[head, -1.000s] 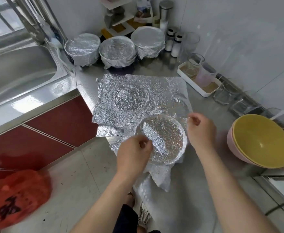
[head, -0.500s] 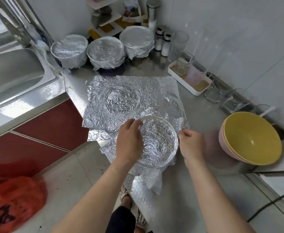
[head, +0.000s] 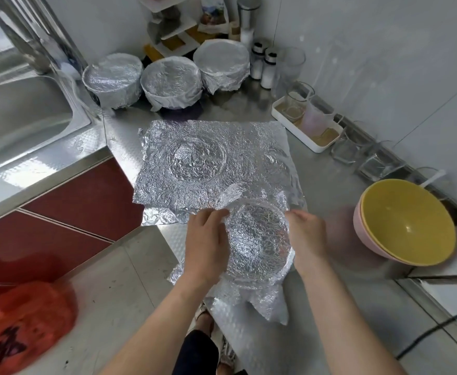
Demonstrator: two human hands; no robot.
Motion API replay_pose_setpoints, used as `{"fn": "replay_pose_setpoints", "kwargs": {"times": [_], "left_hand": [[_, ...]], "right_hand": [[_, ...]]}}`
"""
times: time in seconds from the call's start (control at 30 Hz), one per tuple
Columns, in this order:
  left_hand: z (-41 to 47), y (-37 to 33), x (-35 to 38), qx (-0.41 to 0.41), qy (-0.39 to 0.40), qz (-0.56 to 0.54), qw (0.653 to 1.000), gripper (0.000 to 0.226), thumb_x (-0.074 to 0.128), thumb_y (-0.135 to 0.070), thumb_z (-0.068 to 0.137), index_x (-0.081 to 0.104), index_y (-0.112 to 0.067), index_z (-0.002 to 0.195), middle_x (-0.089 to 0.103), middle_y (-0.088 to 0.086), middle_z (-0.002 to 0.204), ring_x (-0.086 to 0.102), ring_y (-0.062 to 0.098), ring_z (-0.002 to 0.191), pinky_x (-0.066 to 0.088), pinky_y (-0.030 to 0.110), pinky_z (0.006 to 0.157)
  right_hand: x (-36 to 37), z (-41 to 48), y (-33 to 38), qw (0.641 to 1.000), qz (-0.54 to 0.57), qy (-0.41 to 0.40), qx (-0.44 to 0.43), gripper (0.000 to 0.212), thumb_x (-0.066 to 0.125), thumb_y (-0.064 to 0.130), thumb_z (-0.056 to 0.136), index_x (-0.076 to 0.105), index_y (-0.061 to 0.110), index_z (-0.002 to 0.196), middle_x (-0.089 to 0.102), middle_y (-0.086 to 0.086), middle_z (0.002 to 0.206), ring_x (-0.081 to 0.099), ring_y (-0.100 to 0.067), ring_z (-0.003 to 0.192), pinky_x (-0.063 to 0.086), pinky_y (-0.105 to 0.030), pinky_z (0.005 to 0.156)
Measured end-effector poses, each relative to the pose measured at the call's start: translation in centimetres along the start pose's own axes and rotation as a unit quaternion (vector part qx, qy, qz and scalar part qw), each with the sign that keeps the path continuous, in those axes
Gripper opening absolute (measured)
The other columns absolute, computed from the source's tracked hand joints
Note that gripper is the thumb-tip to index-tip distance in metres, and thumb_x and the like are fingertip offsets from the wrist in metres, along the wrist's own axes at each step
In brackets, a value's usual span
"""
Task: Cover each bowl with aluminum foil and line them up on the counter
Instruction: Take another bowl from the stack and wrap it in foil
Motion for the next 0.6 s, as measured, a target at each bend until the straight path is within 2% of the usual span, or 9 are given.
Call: {"fn": "replay_pose_setpoints", "kwargs": {"times": [0.07,0.13,0.23,0.3,0.33,0.4,0.5,0.53,0.6], "left_hand": [[-0.3,0.2,0.2,-0.002,-0.010,-0.009,1.000,0.028,0.054,0.000,0.092,0.068,-0.009,0.113,0.062,0.008,0.107,0.051,0.028,0.097,0.039,0.033,0.080],[-0.5,0.4,0.3,-0.003,-0.015,-0.016,1.000,0.027,0.055,0.001,0.091,0.068,-0.008,0.113,0.062,0.009,0.107,0.052,0.029,0.097,0.037,0.031,0.080],[-0.8,0.4,0.4,0.008,-0.018,-0.023,1.000,0.028,0.055,0.002,0.091,0.067,-0.007,0.115,0.061,0.011,0.109,0.052,0.030,0.099,0.039,0.032,0.081],[-1.1,0.3,0.1,0.009,-0.025,-0.027,0.999,0.028,0.056,0.002,0.091,0.067,-0.007,0.115,0.061,0.010,0.110,0.052,0.027,0.099,0.041,0.032,0.081],[-1.3,0.3,-0.1,0.009,-0.029,-0.028,0.999,0.028,0.056,0.002,0.091,0.068,-0.008,0.114,0.061,0.008,0.109,0.052,0.025,0.098,0.041,0.031,0.080],[-1.9,0.1,-0.5,0.009,-0.034,-0.026,0.999,0.029,0.056,0.002,0.090,0.068,-0.009,0.114,0.061,0.005,0.105,0.051,0.021,0.095,0.038,0.029,0.077],[-3.0,0.2,-0.7,-0.002,-0.027,-0.013,1.000,0.029,0.055,0.001,0.090,0.068,-0.010,0.114,0.062,0.004,0.103,0.052,0.021,0.094,0.035,0.025,0.077],[-3.2,0.3,-0.7,-0.010,-0.025,-0.012,1.000,0.029,0.055,0.000,0.091,0.068,-0.010,0.115,0.063,0.005,0.104,0.052,0.022,0.095,0.035,0.025,0.077],[-3.5,0.3,-1.0,-0.020,-0.018,-0.011,1.000,0.030,0.056,0.000,0.091,0.067,-0.011,0.117,0.063,0.006,0.105,0.052,0.024,0.095,0.035,0.028,0.076]], "right_hand": [[0.6,-0.5,0.3,0.995,-0.071,0.021,-0.069,0.036,0.051,0.010,0.092,0.044,0.015,0.058,0.038,0.006,0.044,0.029,-0.012,0.046,0.025,-0.028,0.049],[0.8,-1.0,0.5,0.981,-0.148,0.023,-0.123,0.031,0.045,0.012,0.098,0.043,0.014,0.067,0.047,-0.001,0.058,0.034,-0.018,0.054,0.026,-0.019,0.045],[0.9,-1.7,0.7,0.964,-0.210,0.017,-0.164,0.039,0.040,0.011,0.101,0.033,0.026,0.065,0.045,-0.005,0.063,0.033,-0.025,0.068,0.030,-0.022,0.053],[0.8,-2.0,0.5,0.964,-0.209,0.020,-0.164,0.029,0.040,0.010,0.101,0.055,0.017,0.077,0.061,-0.014,0.077,0.044,-0.033,0.073,0.024,-0.026,0.057],[0.7,-2.1,0.2,0.964,-0.213,0.018,-0.158,0.026,0.040,0.010,0.101,0.065,0.008,0.096,0.066,-0.018,0.094,0.052,-0.036,0.083,0.021,-0.023,0.058],[0.4,-2.5,-0.4,0.960,-0.230,0.019,-0.160,0.031,0.040,0.010,0.101,0.063,0.002,0.120,0.066,-0.018,0.108,0.058,-0.035,0.097,0.021,-0.020,0.060],[0.2,-3.0,-1.4,0.956,-0.247,0.043,-0.152,0.029,0.039,0.011,0.101,0.064,0.003,0.114,0.066,-0.014,0.095,0.049,-0.027,0.075,0.023,-0.023,0.056],[0.1,-3.0,-1.6,0.954,-0.258,0.054,-0.145,0.028,0.039,0.013,0.101,0.064,0.004,0.111,0.066,-0.014,0.095,0.045,-0.022,0.073,0.022,-0.024,0.055],[0.0,-2.7,-1.8,0.946,-0.276,0.078,-0.148,0.026,0.042,0.019,0.100,0.063,0.008,0.110,0.068,-0.012,0.101,0.051,-0.024,0.077,0.027,-0.026,0.062]]}}
Point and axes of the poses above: each hand's wrist, its own z-axis towards the middle knuckle, its own x-axis out of the palm, y = z × x, the point moved 3 cm from there along z, towards the middle knuckle
